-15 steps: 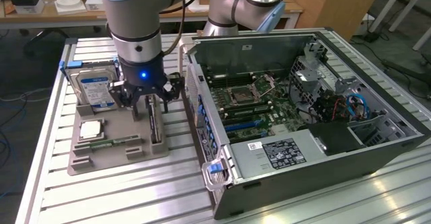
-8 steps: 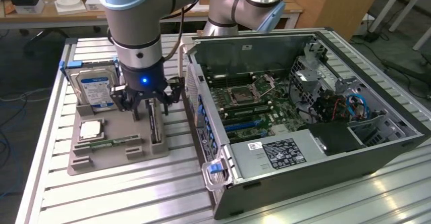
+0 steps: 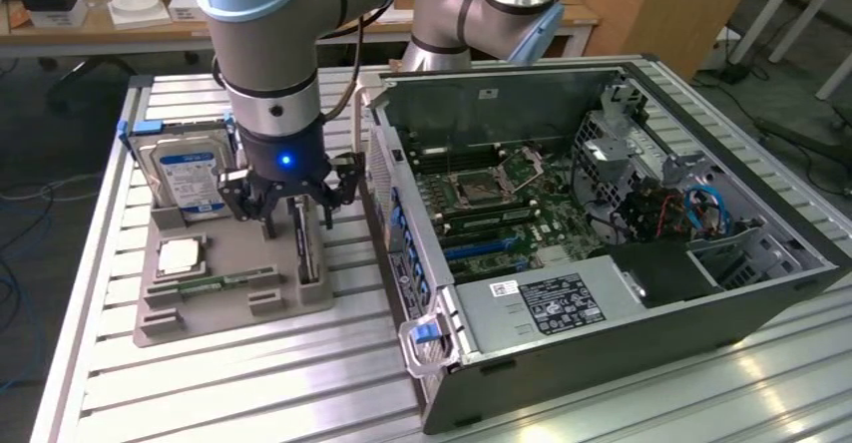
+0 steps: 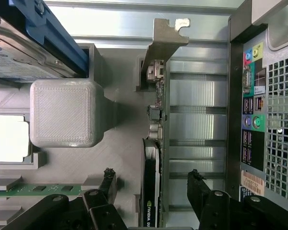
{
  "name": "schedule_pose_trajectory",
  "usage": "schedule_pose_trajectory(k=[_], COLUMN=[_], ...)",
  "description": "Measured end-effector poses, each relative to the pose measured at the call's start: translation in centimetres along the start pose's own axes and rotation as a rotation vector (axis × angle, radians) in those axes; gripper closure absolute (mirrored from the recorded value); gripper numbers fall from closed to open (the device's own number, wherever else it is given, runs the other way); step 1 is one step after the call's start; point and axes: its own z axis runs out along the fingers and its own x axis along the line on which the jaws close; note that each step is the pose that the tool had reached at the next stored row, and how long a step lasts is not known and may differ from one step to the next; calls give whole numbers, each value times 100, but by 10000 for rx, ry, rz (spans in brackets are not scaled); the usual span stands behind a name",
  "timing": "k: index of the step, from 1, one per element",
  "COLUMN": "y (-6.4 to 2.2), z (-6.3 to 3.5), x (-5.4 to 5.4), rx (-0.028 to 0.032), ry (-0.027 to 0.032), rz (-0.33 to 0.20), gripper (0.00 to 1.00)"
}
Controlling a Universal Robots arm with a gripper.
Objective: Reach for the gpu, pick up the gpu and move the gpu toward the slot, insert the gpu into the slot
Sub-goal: 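Pick up the gpu and move the gpu toward the slot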
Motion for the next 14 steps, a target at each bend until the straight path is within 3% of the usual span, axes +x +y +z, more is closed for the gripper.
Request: schedule_pose_trajectory(k=[6, 9, 13, 14], y=[0, 0, 0, 0], z=[0, 0, 0, 0], x=[0, 0, 0, 0], rx=[0, 0, 0, 0], ry=[0, 0, 0, 0], rz=[0, 0, 0, 0], gripper=[37, 50, 51, 58])
